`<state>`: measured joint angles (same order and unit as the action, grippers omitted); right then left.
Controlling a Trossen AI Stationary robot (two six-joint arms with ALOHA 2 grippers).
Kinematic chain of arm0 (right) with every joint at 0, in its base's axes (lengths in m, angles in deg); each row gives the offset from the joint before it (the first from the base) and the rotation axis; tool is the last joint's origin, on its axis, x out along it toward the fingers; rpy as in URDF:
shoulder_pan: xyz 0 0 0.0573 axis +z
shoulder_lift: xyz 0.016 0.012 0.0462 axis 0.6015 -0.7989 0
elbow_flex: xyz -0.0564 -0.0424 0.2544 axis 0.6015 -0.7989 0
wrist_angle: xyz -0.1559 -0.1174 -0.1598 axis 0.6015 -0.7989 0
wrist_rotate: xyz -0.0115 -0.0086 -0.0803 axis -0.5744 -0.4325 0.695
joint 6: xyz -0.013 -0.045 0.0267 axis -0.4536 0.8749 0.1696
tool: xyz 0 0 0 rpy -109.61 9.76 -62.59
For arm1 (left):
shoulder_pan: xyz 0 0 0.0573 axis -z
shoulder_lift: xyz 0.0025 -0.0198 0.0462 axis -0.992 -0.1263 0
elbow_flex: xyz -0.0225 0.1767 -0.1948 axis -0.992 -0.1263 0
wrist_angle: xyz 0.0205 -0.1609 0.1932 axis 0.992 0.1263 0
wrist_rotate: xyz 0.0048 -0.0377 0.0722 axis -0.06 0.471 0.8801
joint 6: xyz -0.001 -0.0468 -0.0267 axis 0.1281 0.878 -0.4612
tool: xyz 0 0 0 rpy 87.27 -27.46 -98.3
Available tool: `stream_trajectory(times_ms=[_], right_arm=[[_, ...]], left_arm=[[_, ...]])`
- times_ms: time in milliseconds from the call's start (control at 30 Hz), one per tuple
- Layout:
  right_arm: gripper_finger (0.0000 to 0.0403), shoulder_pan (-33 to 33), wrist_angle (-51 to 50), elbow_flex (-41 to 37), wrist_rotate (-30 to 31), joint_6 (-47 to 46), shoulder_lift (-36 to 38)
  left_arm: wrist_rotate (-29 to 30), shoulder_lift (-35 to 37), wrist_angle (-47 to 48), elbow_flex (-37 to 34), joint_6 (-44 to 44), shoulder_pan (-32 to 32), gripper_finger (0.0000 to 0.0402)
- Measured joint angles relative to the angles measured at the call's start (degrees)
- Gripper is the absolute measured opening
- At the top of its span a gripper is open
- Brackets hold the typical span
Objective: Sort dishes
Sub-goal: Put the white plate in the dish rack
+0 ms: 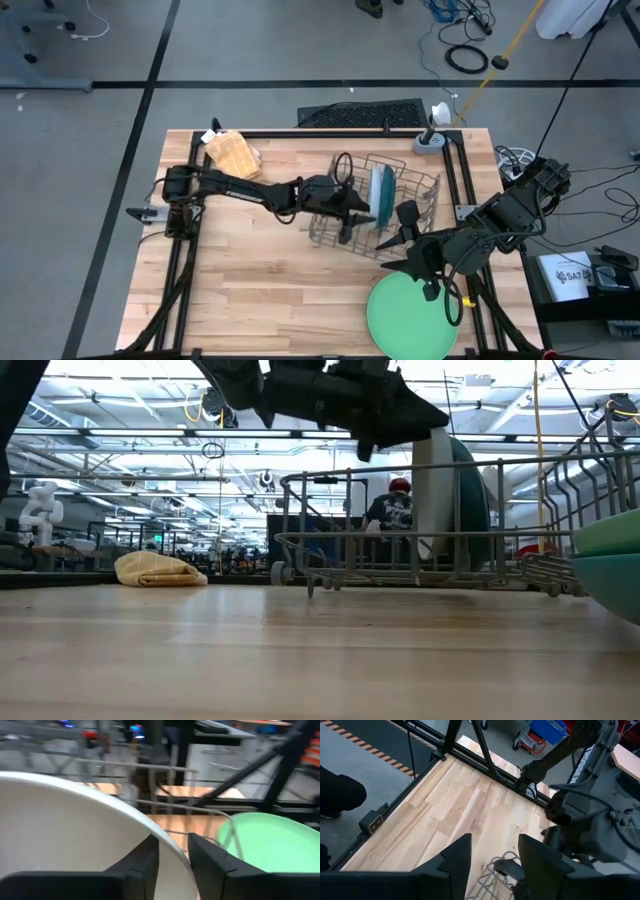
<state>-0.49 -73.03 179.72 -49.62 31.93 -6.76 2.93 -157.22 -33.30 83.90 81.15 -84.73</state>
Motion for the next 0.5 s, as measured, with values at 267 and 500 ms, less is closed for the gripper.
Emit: stream_trajectory(times_ms=[267, 500], right_arm=[[0.0155, 0.4, 0.0, 0.0, 0.0, -0.4, 0.0], [0.0155, 1.7, 0.0, 0.0, 0.1, -0.5, 0.0]], left_arm=[[-0.9, -3.2, -4.7, 0.0, 4.3, -0.9, 0.0153], [-1.0, -3.5, -6.9, 0.0, 4.3, -0.7, 0.0108]])
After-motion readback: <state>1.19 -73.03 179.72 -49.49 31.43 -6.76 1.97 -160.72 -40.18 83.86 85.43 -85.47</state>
